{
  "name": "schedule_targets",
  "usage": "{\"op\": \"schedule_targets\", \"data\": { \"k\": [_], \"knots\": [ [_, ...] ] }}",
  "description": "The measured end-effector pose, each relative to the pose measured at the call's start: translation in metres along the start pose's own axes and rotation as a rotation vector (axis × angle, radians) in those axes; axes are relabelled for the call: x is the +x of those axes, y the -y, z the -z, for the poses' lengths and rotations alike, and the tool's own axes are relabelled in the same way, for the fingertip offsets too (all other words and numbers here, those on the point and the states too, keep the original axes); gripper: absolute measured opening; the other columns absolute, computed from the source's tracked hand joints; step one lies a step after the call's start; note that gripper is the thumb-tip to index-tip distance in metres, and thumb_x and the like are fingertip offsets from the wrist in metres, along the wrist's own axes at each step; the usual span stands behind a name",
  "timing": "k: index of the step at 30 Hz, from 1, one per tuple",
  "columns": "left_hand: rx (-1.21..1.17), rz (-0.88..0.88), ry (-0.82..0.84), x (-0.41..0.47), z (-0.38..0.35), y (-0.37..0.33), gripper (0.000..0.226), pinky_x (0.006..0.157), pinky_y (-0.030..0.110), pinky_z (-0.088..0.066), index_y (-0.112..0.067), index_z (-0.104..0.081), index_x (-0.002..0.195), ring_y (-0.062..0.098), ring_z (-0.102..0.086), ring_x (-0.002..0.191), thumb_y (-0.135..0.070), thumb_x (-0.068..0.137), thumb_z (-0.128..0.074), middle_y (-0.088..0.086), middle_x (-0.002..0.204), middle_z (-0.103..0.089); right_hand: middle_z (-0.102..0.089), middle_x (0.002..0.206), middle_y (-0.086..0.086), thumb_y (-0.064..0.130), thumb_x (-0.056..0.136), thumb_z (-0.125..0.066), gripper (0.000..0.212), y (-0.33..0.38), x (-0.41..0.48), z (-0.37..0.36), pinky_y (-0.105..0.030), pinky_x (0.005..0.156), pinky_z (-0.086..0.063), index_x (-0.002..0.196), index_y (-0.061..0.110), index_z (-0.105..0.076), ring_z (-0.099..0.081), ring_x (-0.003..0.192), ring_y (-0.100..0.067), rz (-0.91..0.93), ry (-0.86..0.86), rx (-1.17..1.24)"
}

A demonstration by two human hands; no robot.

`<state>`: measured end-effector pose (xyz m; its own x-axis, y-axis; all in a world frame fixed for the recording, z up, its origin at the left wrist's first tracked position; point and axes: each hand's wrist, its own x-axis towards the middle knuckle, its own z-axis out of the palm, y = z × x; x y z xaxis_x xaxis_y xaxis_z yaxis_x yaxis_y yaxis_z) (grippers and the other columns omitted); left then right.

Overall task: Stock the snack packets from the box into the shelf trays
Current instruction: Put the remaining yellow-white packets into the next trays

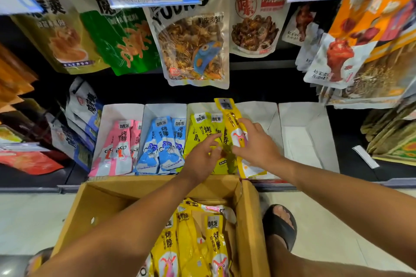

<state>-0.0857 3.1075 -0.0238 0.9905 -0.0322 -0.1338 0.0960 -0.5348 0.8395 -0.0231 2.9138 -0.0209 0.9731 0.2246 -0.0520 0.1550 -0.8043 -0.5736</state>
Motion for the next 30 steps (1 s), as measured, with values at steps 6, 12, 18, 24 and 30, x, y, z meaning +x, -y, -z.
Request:
{"op": "schedule_targets", "data": {
  "k": [6,12,18,24,30],
  "knots": [
    [0.719,-0.117,0.025,-0.002,0.005,0.050,0.081,0.125,0.053,-0.017,-0.042,-0.020,0.162,0.026,-0.010,0.159,-0.076,0.093,0.006,-0.001,0.170,-0.023,-0.043,0.133,-0.013,0.043,0.080,-0.076,0.082,-0.050,0.016,-0.001,-0.041,0.085,-0.051,0.149,0.030,-0.033,-0.058,0.106,-0.037,-0.182,0.011,-0.019],
    [0.862,-0.114,0.127,0.000,0.002,0.081,0.070,0.126,0.055,0.010,-0.045,0.004,0.161,0.019,0.026,0.155,-0.071,0.096,0.010,-0.009,0.171,0.013,-0.043,0.130,-0.016,0.040,0.087,-0.068,0.067,-0.084,0.025,-0.019,-0.037,0.079,-0.050,0.145,0.023,-0.040,-0.060,0.094,-0.037,-0.257,0.063,-0.136],
    [0.911,-0.099,0.129,0.004,-0.001,0.084,0.066,0.127,0.053,0.008,-0.045,0.010,0.160,0.018,0.027,0.154,-0.068,0.099,0.008,-0.010,0.170,0.015,-0.039,0.130,-0.017,0.041,0.091,-0.060,0.061,-0.110,0.037,-0.043,-0.038,0.084,-0.050,0.144,0.020,-0.037,-0.057,0.102,-0.038,-0.306,0.117,-0.232],
    [0.908,-0.080,0.143,0.006,-0.001,0.084,0.068,0.127,0.055,0.003,-0.045,0.009,0.161,0.019,0.024,0.155,-0.069,0.097,0.009,-0.010,0.171,0.013,-0.040,0.131,-0.016,0.045,0.093,-0.057,0.057,-0.123,0.040,-0.065,-0.043,0.088,-0.051,0.142,0.022,-0.037,-0.058,0.105,-0.039,-0.331,0.145,-0.352],
    [0.901,-0.075,0.143,0.007,-0.001,0.084,0.072,0.127,0.054,-0.002,-0.046,0.003,0.161,0.019,0.016,0.158,-0.070,0.094,0.013,-0.010,0.172,0.004,-0.028,0.147,-0.015,0.039,0.097,-0.054,0.061,-0.128,0.049,-0.074,-0.041,0.095,-0.048,0.149,0.020,-0.027,-0.054,0.119,-0.037,-0.337,0.246,-0.425]
  ]
}}
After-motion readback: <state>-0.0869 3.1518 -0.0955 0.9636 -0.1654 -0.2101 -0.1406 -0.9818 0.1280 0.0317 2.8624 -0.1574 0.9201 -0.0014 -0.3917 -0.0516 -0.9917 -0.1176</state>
